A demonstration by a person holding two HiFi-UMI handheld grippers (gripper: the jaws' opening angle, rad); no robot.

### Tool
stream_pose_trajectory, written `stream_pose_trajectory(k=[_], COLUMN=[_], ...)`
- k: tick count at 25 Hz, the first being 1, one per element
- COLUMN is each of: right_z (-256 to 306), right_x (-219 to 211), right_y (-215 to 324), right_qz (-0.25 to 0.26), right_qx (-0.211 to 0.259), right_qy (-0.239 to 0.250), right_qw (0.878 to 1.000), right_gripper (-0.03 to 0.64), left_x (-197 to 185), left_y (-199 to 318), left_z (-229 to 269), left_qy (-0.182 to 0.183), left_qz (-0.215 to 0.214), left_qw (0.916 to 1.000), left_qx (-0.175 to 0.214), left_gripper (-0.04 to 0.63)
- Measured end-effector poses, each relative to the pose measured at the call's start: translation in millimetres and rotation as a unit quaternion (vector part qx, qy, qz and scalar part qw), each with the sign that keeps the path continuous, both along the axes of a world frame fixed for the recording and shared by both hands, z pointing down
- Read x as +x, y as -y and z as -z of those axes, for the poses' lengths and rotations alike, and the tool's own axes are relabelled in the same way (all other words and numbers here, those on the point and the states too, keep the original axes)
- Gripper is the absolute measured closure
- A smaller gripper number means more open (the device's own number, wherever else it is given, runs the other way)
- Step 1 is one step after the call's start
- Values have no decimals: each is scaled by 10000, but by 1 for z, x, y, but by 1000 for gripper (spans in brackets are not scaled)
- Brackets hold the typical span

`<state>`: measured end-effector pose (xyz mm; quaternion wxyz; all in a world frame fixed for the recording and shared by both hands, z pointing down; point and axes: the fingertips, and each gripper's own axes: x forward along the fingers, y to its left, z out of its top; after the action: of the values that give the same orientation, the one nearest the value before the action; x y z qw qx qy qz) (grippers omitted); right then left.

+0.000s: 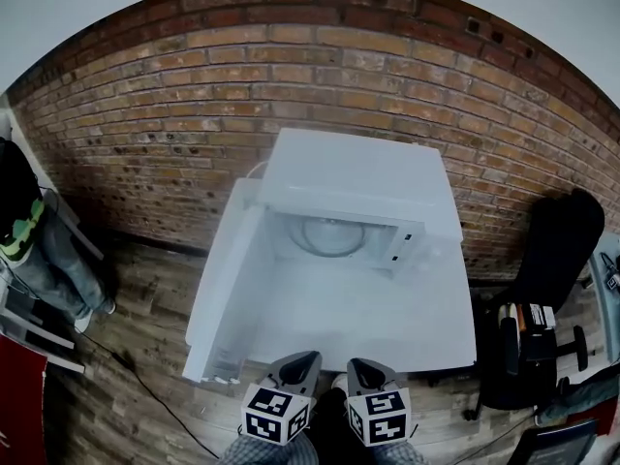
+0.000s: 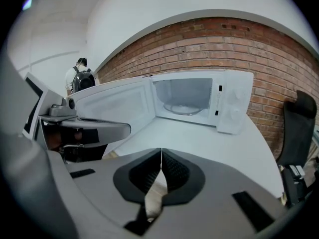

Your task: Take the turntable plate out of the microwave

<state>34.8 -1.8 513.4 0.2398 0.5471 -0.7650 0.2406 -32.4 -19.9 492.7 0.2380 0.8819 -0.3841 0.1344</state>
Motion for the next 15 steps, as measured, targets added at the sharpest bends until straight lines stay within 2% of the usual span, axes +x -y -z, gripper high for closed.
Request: stream_pose_trajectory(k=[9, 15], right_z=[-7, -11], right_x=[32, 50], right_y=[77, 123], right_qz=[319, 670], right_qx=[-110, -191], right_qy=[80, 139], right_qw=[9994, 9975], right_gripper=[598, 598], left_x=[33, 47], left_y=[81, 131], left_z=[-11, -22], left_qy=[18, -693], left_qz=[277, 847], left_qw=[9994, 9904], left_qx=[-202, -842], left_gripper=[586, 586])
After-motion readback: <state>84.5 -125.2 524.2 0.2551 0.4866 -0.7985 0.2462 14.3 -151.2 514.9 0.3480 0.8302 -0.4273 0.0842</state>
